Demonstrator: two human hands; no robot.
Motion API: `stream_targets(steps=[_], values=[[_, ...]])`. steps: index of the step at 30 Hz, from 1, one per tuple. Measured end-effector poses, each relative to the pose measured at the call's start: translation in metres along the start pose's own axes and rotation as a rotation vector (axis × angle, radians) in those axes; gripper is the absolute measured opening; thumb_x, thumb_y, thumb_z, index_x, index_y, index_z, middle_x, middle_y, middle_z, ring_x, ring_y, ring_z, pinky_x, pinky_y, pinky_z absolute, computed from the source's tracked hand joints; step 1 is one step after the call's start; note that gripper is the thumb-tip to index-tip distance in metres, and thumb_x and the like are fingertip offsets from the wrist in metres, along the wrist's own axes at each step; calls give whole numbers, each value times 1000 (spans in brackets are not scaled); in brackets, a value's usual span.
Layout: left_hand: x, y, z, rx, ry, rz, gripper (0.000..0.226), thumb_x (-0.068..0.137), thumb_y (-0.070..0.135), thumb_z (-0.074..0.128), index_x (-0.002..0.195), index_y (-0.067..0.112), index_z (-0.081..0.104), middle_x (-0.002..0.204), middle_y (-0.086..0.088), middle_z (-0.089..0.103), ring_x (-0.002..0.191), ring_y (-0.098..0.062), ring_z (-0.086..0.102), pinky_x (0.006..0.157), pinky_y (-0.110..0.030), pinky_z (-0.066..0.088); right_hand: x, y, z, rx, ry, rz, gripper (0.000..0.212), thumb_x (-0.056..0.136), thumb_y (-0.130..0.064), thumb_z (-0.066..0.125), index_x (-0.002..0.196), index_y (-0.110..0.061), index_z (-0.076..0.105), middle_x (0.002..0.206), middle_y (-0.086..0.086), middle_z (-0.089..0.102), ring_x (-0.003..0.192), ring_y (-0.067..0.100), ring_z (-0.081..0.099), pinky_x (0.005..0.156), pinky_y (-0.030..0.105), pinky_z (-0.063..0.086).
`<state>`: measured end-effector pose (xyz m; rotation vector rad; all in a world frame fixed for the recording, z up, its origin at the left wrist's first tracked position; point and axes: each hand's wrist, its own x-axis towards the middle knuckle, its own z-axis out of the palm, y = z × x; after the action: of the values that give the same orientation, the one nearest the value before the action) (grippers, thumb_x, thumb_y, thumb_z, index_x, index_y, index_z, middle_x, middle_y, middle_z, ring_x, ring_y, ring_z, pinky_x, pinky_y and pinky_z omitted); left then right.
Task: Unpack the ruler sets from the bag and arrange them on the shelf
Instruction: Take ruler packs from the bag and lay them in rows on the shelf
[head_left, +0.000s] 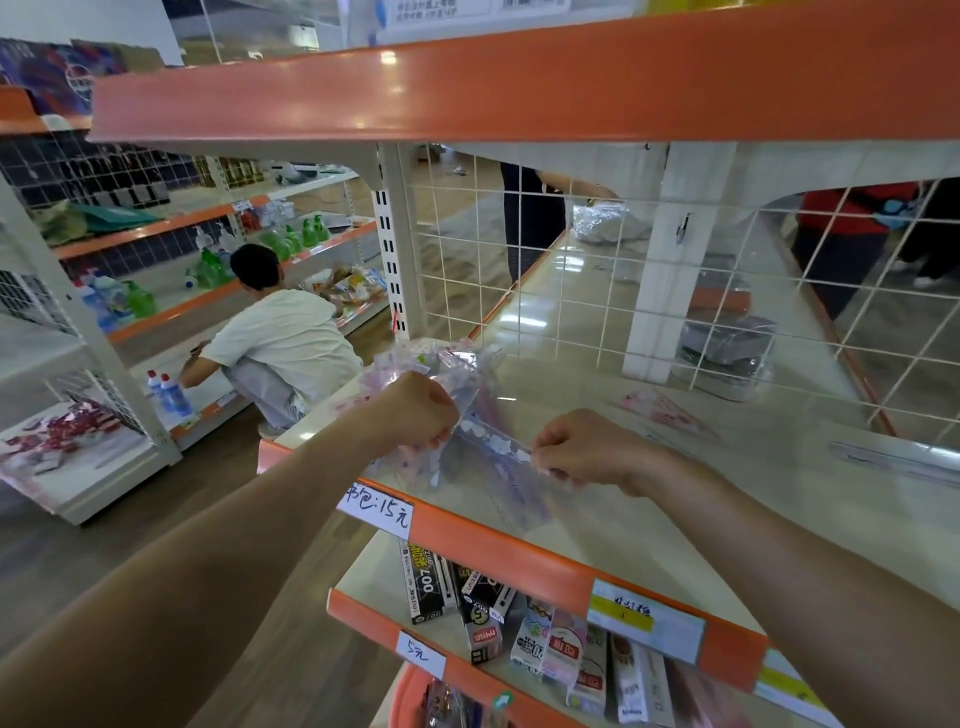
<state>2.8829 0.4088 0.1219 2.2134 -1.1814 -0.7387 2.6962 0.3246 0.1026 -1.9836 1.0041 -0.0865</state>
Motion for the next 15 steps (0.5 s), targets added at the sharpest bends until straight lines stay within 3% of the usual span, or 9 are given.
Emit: stream_targets(steps=[2, 6, 10, 12, 15], values=[[1, 1, 1, -6, -14, -19, 22, 88, 9, 51, 88, -4, 68, 69, -8, 65, 55, -16, 58, 53, -24, 48, -2, 2, -4, 28, -6, 20, 14, 86, -7, 55, 78, 0, 64, 71, 11, 58, 61, 18, 52, 58, 27, 44], [-2, -1, 1, -50, -46, -58, 18, 87, 8, 53, 87, -3, 67, 70, -12, 61, 55, -19, 54, 52, -24, 45, -15, 11, -21, 136, 7, 65, 16, 97, -12, 47, 94, -6, 62, 71, 6, 65, 53, 11, 59, 47, 19, 46], [-1, -2, 6, -119, -62, -82, 19, 88, 11, 56, 91, -5, 67, 74, -14, 61, 57, -20, 53, 53, -25, 43, -25, 26, -43, 237, 137, 72, 13, 94, -13, 48, 85, -12, 58, 66, 5, 69, 50, 13, 58, 48, 20, 42], [-1, 5, 10, -234, -71, -85, 17, 88, 16, 60, 87, 1, 66, 75, -11, 63, 59, -18, 55, 55, -24, 46, -27, 25, -47, 309, 172, 48, 14, 95, -14, 48, 89, -11, 60, 70, 4, 72, 52, 12, 60, 51, 21, 44], [-1, 18, 13, -554, -238, -84, 20, 91, 31, 59, 89, 11, 63, 78, -3, 66, 69, -16, 60, 66, -27, 48, -25, 9, -35, 410, 92, -18, 14, 98, -16, 47, 95, -10, 59, 75, 4, 73, 55, 9, 63, 54, 21, 46]])
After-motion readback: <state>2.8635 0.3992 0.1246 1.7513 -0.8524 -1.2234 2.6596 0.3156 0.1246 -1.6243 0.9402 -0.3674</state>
